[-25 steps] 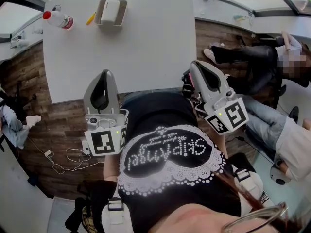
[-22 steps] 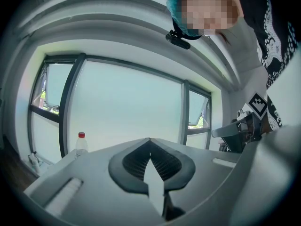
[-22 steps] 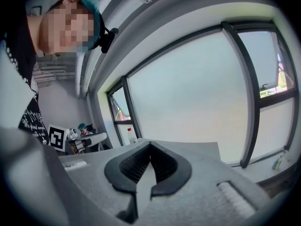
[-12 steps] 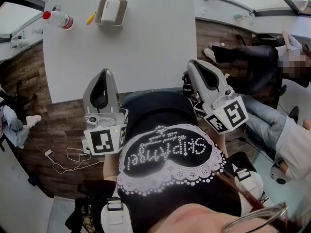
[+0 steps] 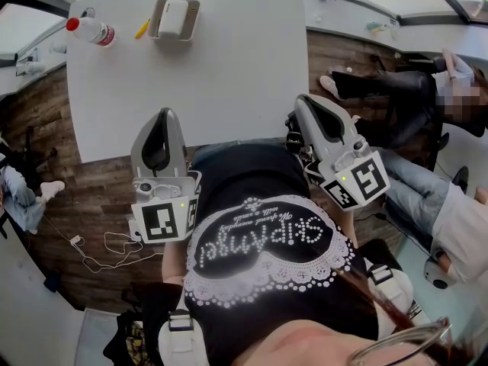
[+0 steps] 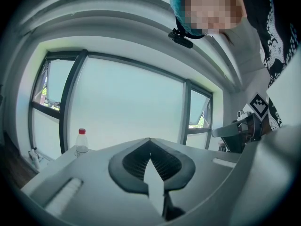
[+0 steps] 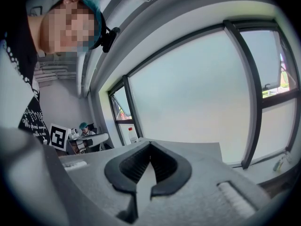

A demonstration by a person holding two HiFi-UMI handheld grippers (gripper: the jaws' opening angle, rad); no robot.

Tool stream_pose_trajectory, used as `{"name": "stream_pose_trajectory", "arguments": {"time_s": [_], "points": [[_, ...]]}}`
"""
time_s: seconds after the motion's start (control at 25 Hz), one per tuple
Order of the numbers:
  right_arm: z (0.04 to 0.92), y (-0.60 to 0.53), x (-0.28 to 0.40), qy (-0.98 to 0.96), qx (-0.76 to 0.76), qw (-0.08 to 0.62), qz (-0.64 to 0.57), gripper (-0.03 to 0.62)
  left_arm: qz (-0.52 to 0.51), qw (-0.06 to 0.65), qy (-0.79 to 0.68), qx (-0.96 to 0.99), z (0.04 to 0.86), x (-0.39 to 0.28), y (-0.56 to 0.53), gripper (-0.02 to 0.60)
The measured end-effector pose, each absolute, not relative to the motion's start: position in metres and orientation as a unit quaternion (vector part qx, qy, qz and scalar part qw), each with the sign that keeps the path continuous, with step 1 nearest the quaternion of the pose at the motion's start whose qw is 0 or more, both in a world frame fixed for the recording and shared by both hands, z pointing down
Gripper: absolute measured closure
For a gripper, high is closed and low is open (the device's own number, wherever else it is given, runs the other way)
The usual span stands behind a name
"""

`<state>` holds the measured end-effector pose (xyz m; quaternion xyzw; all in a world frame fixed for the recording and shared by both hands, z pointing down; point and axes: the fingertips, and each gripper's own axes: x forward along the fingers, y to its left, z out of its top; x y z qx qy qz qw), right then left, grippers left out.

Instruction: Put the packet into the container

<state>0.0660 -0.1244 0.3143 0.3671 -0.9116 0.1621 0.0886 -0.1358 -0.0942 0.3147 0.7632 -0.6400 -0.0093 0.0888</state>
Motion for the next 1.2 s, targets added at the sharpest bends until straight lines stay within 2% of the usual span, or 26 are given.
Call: {"name": "stream_pose_trajectory", "arguments": {"time_s": [1.2], "points": [[0.3154, -0.1270, 0.0671, -0.910, 0.371, 0.097, 0.157, 0.592, -0.018, 0.101, -0.641, 0.760, 0.3161, -0.1402, -0.0958, 0.584]]}}
